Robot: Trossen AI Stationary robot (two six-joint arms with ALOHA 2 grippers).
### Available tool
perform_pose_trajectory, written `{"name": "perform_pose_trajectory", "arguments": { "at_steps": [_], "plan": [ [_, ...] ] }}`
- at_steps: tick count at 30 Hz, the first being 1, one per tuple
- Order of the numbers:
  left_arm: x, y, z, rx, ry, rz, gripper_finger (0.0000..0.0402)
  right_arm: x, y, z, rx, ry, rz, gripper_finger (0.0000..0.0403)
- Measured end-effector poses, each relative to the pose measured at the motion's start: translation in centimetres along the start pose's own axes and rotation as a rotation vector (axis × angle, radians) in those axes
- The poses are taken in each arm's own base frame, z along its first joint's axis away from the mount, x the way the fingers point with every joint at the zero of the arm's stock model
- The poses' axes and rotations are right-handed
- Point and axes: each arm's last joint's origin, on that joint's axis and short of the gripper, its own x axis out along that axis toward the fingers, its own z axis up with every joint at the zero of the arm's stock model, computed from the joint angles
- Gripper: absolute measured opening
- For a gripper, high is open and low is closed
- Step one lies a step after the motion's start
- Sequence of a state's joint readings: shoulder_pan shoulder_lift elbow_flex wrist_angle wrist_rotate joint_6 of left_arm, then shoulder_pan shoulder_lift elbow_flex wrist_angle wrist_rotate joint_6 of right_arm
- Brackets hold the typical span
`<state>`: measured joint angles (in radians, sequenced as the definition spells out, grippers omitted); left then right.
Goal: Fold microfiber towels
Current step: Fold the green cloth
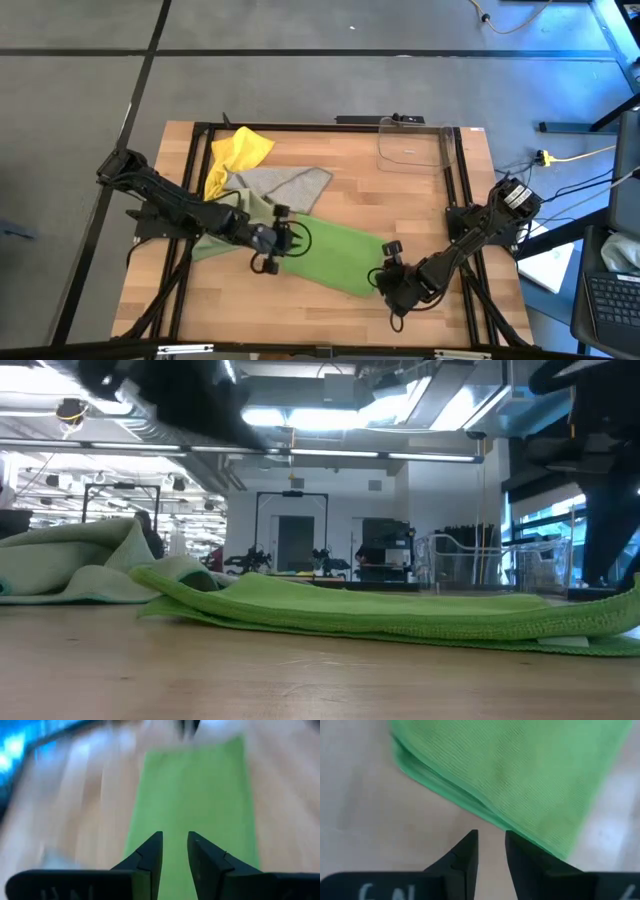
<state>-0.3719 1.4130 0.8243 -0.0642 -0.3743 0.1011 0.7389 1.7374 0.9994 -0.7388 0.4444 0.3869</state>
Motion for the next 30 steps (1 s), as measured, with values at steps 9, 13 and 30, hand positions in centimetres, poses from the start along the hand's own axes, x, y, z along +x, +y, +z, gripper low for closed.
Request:
{"name": "perform_pose_trajectory", "arguments": {
  "at_steps": [9,13,30],
  "plan": [
    [3.2,-1.0,0.7,0.023,-0.151,0.012,0.0083,1.2,1.1,-1.2,-0.053,-0.066,0.028,0.011],
    [4.5,-1.5,-0.3,-0.021,-0.087,0.026,0.0083,1.0,1.5,-0.9,-0.191,-0.124,-0.014,0.0138],
    [4.1,-3.8,-0.5,-0.183,-0.096,0.169,0.0083,3.6,2.3,-3.6,-0.35,-0.33,-0.19,0.025]
  ]
}}
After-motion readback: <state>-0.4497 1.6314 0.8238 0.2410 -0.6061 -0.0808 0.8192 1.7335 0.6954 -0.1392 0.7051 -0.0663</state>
